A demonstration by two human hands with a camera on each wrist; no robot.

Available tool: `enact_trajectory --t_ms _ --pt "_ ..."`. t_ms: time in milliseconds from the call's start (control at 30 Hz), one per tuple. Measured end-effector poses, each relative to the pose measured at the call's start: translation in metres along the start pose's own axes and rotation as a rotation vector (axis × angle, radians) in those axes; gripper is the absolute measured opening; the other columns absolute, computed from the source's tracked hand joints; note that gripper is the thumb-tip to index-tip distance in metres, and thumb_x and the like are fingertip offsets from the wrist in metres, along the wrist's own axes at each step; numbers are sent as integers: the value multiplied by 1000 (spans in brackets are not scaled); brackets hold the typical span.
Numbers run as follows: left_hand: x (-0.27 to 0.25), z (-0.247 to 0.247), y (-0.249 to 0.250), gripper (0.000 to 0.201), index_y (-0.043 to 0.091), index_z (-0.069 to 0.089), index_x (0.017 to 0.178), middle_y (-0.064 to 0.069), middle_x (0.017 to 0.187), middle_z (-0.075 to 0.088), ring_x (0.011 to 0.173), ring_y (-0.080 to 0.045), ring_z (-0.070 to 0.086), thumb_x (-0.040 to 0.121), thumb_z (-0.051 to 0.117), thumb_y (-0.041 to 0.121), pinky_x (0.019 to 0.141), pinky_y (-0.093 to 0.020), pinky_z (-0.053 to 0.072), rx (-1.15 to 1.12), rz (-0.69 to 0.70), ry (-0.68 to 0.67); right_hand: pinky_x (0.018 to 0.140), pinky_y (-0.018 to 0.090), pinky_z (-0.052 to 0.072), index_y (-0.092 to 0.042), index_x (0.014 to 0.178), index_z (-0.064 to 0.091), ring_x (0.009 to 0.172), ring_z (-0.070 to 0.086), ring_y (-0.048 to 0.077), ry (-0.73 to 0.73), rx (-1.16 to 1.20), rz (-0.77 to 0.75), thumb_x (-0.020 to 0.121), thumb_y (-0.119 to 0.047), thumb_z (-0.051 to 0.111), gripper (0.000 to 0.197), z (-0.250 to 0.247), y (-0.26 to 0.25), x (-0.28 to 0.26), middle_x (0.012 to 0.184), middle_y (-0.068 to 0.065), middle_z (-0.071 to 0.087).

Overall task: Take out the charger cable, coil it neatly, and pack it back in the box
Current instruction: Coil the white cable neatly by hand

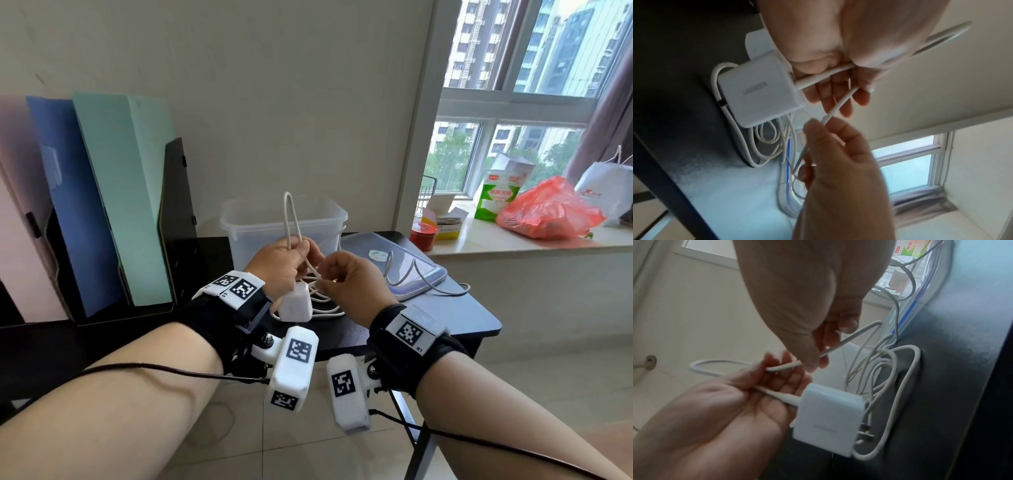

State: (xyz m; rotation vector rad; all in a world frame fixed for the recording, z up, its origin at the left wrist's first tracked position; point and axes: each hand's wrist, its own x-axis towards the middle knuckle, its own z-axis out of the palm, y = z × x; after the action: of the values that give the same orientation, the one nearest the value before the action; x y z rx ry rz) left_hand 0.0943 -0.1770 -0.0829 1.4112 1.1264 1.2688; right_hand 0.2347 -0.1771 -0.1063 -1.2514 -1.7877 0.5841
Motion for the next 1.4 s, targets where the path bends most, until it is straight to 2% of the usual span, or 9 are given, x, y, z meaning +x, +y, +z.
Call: enact_trajectory --t_ms 100,200,367,533,767,933,1067,1200,1400 --pt "2 -3 9 34 11 57 72 3 51 60 59 -17 63 99 35 11 75 -35 49 -221 -7 44 58 17 40 -25 82 59 62 50 5 -46 -160 39 76 -13 65 15 -7 11 1 71 -8 59" --pt "3 -4 19 28 8 52 78 3 44 45 41 -13 51 99 33 10 61 -32 51 -413 1 32 58 19 37 -24 77 62 60 48 7 -68 -254 50 78 -13 63 11 -9 24 -2 63 -13 53" --pt "1 -1 17 27 10 50 77 6 43 31 36 -8 29 99 35 14 45 -24 45 -468 7 31 60 19 35 -20 82 68 70 51 14 13 -259 69 82 -10 58 14 -8 27 1 61 -15 50" --pt "1 -8 19 27 12 49 75 6 44 30 34 -6 23 99 37 16 39 -18 30 -465 -23 75 75 22 31 -19 88 66 93 49 20 109 -287 -12 85 -14 57 11 -9 21 4 83 -8 52" --pt "-4 -13 26 30 14 46 71 7 43 28 32 -5 21 99 35 19 36 -13 25 -368 -126 -28 86 23 28 -19 99 64 113 37 22 66 -438 -47 87 -19 57 14 0 17 6 117 -2 56" --pt "-6 -18 25 20 16 48 76 5 50 30 34 -5 23 96 46 17 36 -16 28 -166 -161 -39 55 11 40 -18 90 64 74 56 14 117 -93 139 82 -19 64 7 -6 7 14 83 -1 62" --pt "-5 -24 20 17 17 51 75 4 57 36 36 -7 30 81 67 22 46 -25 39 -34 -146 -43 67 13 40 -21 94 65 73 58 9 164 -70 86 85 -11 58 15 -14 -12 25 77 -9 62" --pt "-6 -27 22 58 18 56 90 0 79 54 47 -13 40 48 84 46 55 -29 40 75 -127 -95 78 25 51 -18 98 67 76 64 15 154 -136 -4 88 -6 47 24 -24 -34 30 82 -2 71" --pt "-4 -27 19 66 20 57 102 1 71 56 54 -17 46 44 87 31 56 -29 39 177 -189 -207 74 23 36 -22 93 71 85 52 14 209 -269 -120 77 -43 69 27 -31 -51 36 84 -7 59"
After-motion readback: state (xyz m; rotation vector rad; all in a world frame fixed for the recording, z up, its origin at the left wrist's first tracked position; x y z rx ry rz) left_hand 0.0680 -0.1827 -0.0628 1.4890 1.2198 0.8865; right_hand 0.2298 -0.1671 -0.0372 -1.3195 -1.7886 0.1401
